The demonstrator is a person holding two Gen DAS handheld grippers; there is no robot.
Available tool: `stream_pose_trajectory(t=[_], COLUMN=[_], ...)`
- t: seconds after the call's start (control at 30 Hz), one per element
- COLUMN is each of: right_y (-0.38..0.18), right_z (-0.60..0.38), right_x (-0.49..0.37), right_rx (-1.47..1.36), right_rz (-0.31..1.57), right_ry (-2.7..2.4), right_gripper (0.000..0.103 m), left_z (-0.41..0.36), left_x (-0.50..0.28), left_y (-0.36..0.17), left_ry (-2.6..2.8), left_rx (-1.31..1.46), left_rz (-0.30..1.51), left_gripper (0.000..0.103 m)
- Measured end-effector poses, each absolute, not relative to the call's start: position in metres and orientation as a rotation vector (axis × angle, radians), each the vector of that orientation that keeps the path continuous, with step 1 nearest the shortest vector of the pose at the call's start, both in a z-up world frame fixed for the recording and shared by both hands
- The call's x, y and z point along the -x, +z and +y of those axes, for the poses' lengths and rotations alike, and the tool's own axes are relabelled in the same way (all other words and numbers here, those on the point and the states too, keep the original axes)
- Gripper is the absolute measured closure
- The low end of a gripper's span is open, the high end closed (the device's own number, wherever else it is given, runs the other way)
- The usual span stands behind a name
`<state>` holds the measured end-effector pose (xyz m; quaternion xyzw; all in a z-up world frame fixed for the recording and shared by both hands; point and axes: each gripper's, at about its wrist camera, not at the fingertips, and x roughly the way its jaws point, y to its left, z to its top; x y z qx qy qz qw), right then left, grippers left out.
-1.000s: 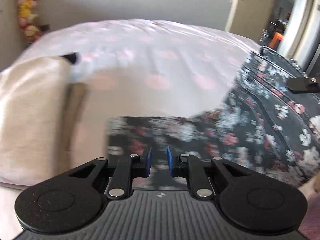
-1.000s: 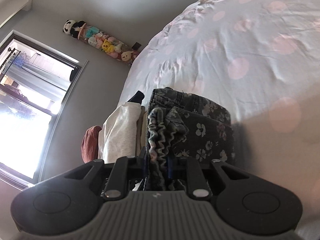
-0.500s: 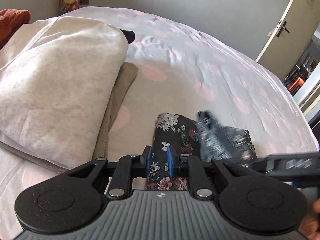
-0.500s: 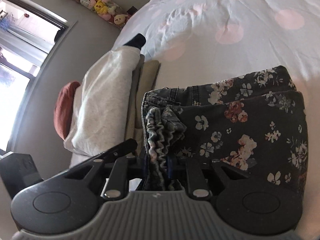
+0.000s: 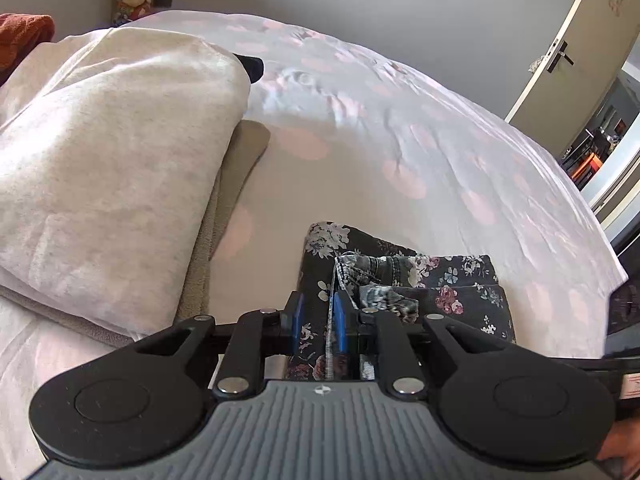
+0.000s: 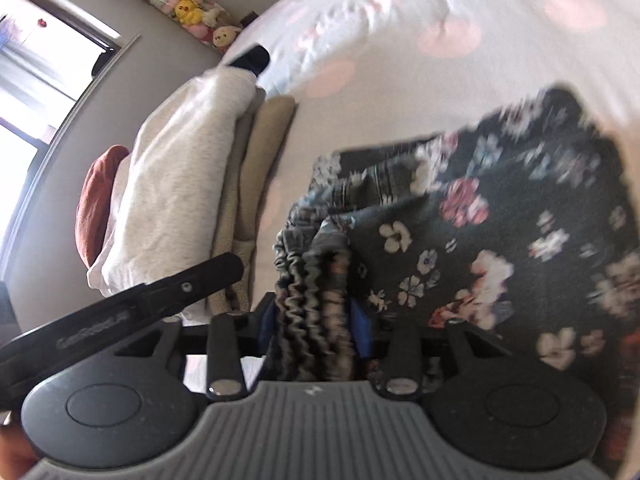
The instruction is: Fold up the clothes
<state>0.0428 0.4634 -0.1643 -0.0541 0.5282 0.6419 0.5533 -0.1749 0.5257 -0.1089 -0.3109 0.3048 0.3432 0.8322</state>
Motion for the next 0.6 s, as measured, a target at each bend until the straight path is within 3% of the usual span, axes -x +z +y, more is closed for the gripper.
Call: stream_pose_trajectory(t=[0.33, 0.43, 0.6], right_y=[-0.141, -0.137, -0.163], right_z=[0.366, 0.336, 0.319], right_x=[-0.081, -0.093, -0.095], right_rx=[0.146, 0.157, 0.262], right_rz=[0.938, 0.846, 0.786], right_ry=[1.432, 1.397, 1.367], right_gripper=[0.061, 0.076, 0.082], left_z=[0.507, 0.508, 0.509], left_x=[0.170, 0.163, 0.151], left_y=[-0.100, -0.112, -0.131], left_ry=[0.653, 0.662, 0.676], left_rx=[0.624, 0.611, 0.588], left_rz=[0.613, 0.681, 0.795], left_gripper=[0.074, 0.076, 0.082])
